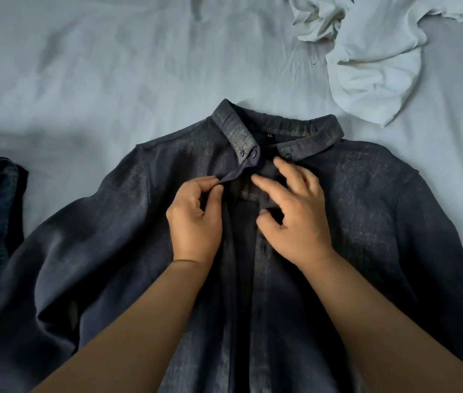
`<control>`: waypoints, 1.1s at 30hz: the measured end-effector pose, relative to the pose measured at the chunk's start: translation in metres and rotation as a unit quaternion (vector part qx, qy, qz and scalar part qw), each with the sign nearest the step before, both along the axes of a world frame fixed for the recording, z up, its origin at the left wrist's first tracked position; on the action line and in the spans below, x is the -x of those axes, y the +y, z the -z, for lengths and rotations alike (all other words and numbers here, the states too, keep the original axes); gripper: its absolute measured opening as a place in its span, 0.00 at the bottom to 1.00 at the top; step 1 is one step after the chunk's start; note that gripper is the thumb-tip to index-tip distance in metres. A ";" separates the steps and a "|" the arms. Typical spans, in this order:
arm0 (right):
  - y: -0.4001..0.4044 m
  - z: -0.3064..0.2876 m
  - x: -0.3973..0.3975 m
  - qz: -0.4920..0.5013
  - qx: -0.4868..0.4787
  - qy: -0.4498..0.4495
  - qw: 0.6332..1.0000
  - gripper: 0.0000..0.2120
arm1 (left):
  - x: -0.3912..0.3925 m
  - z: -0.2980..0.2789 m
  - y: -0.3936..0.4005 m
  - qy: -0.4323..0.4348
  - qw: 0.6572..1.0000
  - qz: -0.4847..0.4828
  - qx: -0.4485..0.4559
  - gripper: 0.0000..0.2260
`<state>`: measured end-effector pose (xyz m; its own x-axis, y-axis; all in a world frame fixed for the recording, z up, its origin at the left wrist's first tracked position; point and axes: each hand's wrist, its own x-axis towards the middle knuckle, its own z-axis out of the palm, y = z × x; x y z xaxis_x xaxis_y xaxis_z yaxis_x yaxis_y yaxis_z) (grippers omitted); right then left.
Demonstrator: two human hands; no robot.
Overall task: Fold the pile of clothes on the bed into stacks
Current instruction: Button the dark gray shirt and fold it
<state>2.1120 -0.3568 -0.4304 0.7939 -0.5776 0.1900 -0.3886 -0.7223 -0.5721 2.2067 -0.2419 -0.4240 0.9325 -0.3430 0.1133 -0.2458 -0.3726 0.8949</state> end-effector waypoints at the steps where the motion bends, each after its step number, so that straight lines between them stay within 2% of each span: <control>1: 0.000 0.000 0.001 0.007 -0.020 -0.018 1.000 0.24 | 0.000 0.001 0.000 -0.010 1.000 0.003 -0.003 0.05; 4: 0.001 0.000 0.006 0.050 -0.087 -0.081 0.992 0.16 | 0.002 0.005 0.000 -0.035 0.999 0.013 -0.011 0.03; 6: 0.003 0.000 0.007 0.068 -0.095 -0.087 0.989 0.10 | 0.001 0.006 -0.001 -0.029 0.999 0.013 -0.007 0.02; 9: 0.009 -0.002 0.003 0.089 -0.057 -0.034 0.994 0.19 | 0.001 0.005 -0.001 -0.024 0.999 0.021 -0.009 0.05; 11: 0.014 -0.003 -0.003 0.133 -0.016 -0.005 0.991 0.21 | 0.002 0.005 -0.001 -0.045 0.998 0.046 -0.015 0.05; 14: 0.025 -0.002 -0.011 0.183 0.013 -0.003 0.983 0.15 | 0.004 0.005 -0.001 -0.091 0.991 0.091 -0.034 0.11; 17: 0.027 0.003 -0.015 0.204 0.018 -0.033 0.978 0.07 | 0.006 0.004 0.000 -0.097 0.988 0.117 -0.029 0.17; 19: 0.026 0.006 -0.012 0.210 -0.009 -0.076 0.975 0.04 | 0.004 0.006 -0.002 -0.105 0.986 0.121 -0.040 0.15; 24: 0.027 0.007 0.000 0.195 -0.040 -0.176 0.964 0.09 | 0.000 0.012 -0.006 -0.171 0.969 0.157 -0.088 0.11; 29: 0.029 0.009 -0.003 0.139 0.040 -0.135 0.980 0.08 | 0.002 0.007 -0.009 -0.206 0.955 0.134 -0.168 0.10; 33: 0.026 0.013 -0.003 0.128 0.025 -0.139 0.982 0.08 | 0.001 0.003 -0.011 -0.182 0.952 0.163 -0.182 0.10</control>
<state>2.1150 -0.3308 -0.4437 0.5370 -0.7363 0.4116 -0.3947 -0.6506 -0.6488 2.2062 -0.2525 -0.4274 0.6913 -0.6861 0.2269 -0.6710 -0.4929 0.5540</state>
